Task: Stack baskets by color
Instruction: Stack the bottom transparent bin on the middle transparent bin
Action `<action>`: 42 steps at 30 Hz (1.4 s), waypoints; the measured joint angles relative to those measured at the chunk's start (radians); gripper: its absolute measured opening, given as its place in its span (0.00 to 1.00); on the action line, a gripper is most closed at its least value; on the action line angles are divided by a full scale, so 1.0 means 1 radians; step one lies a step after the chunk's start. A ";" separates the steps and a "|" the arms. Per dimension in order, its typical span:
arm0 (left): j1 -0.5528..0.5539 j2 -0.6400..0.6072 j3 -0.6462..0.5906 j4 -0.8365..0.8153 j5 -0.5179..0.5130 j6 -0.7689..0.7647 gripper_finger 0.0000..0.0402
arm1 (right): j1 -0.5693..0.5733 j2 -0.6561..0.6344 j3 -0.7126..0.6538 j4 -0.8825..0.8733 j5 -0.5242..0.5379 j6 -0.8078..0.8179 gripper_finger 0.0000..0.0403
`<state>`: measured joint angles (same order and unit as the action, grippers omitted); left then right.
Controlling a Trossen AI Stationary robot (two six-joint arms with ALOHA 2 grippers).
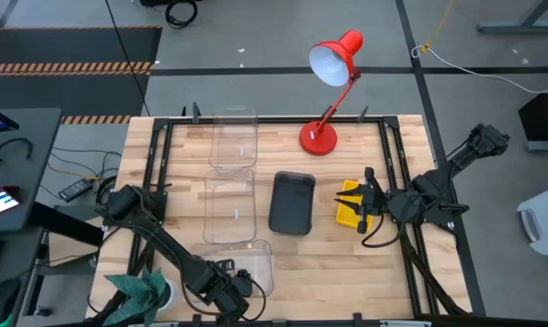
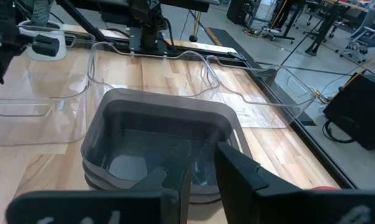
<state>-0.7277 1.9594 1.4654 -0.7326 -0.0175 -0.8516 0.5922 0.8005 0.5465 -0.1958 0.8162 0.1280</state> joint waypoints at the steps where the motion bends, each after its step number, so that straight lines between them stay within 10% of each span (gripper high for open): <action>1: 0.000 0.000 0.000 0.001 0.004 0.000 0.14 | 0.000 0.000 0.000 0.000 0.000 0.000 0.19; 14: -0.002 -0.005 0.170 -0.138 0.115 0.219 0.01 | 0.000 0.000 0.000 0.000 0.000 0.000 0.19; 36: 0.000 -0.011 0.692 -0.603 -0.096 0.502 0.01 | 0.000 0.000 0.000 0.007 -0.014 0.011 0.19; 42: 0.004 -0.013 0.781 -0.794 -0.286 0.617 0.01 | 0.000 0.000 0.000 0.007 -0.017 0.010 0.19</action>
<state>-0.7238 1.9466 2.2467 -1.5262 -0.3040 -0.2349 0.5922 0.8007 0.5468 -0.1886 0.7990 0.1383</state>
